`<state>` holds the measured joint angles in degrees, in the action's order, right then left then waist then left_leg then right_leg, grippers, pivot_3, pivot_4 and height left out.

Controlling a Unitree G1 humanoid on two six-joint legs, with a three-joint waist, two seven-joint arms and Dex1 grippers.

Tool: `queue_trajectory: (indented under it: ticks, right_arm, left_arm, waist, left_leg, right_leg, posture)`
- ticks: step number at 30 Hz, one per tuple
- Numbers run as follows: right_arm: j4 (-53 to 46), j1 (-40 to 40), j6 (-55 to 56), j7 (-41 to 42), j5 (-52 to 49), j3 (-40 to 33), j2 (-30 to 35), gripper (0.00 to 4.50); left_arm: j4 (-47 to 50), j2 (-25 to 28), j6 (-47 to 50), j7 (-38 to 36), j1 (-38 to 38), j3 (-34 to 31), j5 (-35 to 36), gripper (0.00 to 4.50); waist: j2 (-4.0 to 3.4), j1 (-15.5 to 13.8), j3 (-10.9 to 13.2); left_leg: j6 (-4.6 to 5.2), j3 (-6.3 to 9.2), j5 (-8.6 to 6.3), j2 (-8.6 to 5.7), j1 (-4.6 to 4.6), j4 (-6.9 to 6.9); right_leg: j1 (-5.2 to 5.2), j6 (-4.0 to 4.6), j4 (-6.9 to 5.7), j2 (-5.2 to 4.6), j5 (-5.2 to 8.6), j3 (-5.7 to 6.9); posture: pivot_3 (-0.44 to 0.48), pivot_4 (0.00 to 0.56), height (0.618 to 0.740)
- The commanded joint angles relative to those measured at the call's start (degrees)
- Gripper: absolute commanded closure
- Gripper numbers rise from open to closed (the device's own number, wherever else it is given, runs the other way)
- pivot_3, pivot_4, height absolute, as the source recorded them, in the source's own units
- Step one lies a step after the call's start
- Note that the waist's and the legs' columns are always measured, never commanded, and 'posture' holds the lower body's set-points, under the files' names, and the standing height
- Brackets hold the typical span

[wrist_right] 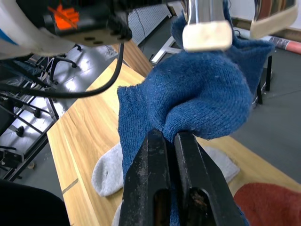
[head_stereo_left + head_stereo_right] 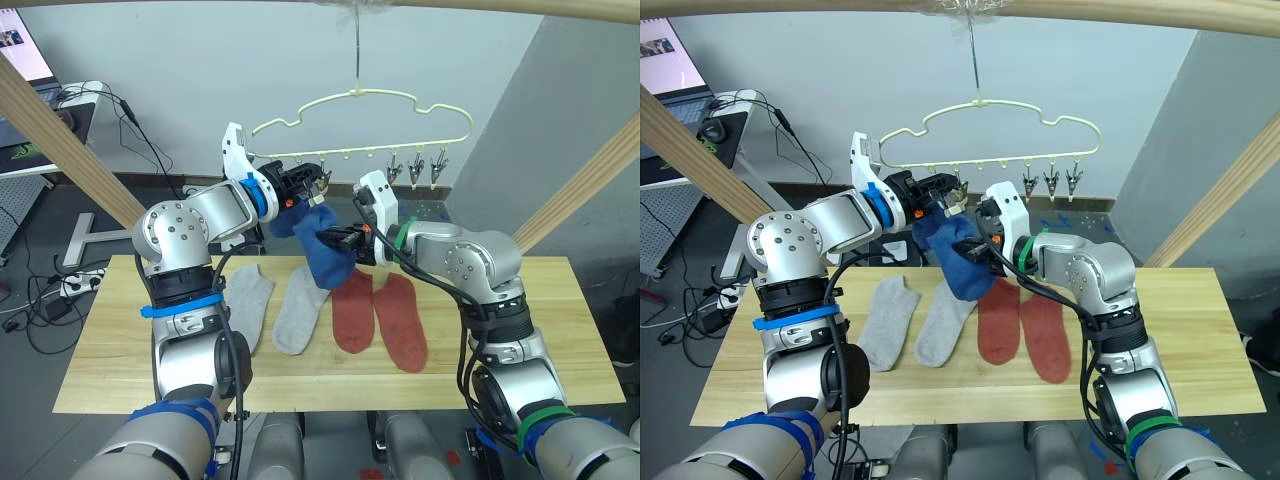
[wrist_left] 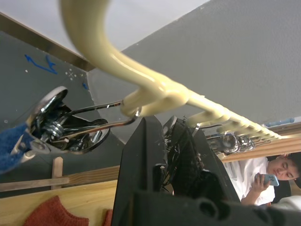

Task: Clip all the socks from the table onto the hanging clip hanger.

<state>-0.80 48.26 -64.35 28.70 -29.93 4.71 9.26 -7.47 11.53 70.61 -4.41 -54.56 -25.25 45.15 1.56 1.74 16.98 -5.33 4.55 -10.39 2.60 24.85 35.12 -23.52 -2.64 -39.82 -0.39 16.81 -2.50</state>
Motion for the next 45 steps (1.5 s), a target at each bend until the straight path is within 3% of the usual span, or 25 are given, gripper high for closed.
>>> queue_trajectory:
  ticks: [1,20,29,31,36,43,45]
  right_arm:
    - [-0.84,1.78,1.64,0.74,-0.26,0.16,-0.49,4.45]
    - [1.89,4.24,3.46,0.91,0.69,-0.31,-0.41,4.45]
    - [1.57,4.16,3.10,0.87,0.67,-0.66,-0.62,4.50]
    - [1.54,4.07,3.05,0.79,0.73,-0.59,-0.67,4.50]
    - [0.39,3.25,3.00,1.23,1.13,0.69,-0.15,3.06]
    - [-0.68,1.06,3.30,0.18,2.00,1.34,0.52,0.58]
    - [-2.60,-0.59,2.62,0.25,1.70,1.38,1.30,0.58]
  left_arm:
    - [1.43,0.37,-0.39,-0.12,-0.66,-0.02,0.79,4.31]
    - [2.64,0.82,-1.19,-2.48,0.89,1.91,0.82,4.31]
    - [3.36,1.13,-0.62,-3.66,1.12,1.95,1.39,1.50]
    - [4.22,1.51,-0.13,-4.50,1.34,2.20,1.98,1.50]
    - [8.56,3.40,0.60,-7.27,3.27,4.18,2.91,1.46]
    - [19.22,11.25,-7.60,-15.52,11.20,14.99,-2.77,1.46]
    - [22.05,12.85,-11.67,-16.77,14.17,17.21,-5.40,1.46]
  waist:
    - [0.00,-0.01,0.00]
    - [0.00,-0.05,0.00]
    - [0.00,-0.10,0.00]
    - [0.00,-0.09,0.00]
    - [0.00,-0.07,0.00]
    - [0.00,-0.25,0.00]
    - [0.00,-0.36,0.00]
  left_leg:
    - [0.00,0.00,0.00,0.01,0.00,-0.01]
    - [0.00,-0.01,0.00,0.00,0.00,-0.05]
    - [0.00,-0.01,0.00,0.00,0.01,-0.08]
    - [0.00,-0.01,0.00,0.00,0.01,-0.10]
    - [-0.01,-0.01,0.00,0.02,0.01,-0.17]
    - [-0.02,-0.03,0.01,0.02,0.02,-0.24]
    - [-0.02,-0.03,0.01,0.01,0.02,-0.25]
  right_leg:
    - [0.00,0.00,0.00,0.00,0.00,0.01]
    - [0.00,0.00,0.06,-0.01,0.00,0.01]
    - [0.00,0.00,0.11,-0.02,0.00,0.01]
    - [0.00,0.00,0.13,-0.02,0.00,0.01]
    - [-0.01,0.00,0.20,-0.02,0.00,0.02]
    - [-0.01,0.01,0.29,-0.03,0.00,0.01]
    - [-0.01,0.01,0.31,-0.04,0.00,0.01]
  posture:
    - [0.078,0.261,0.740]
    - [0.080,0.259,0.740]
    - [0.077,0.259,0.740]
    - [0.077,0.259,0.740]
    - [0.088,0.254,0.740]
    - [0.104,0.246,0.740]
    - [0.110,0.242,0.740]
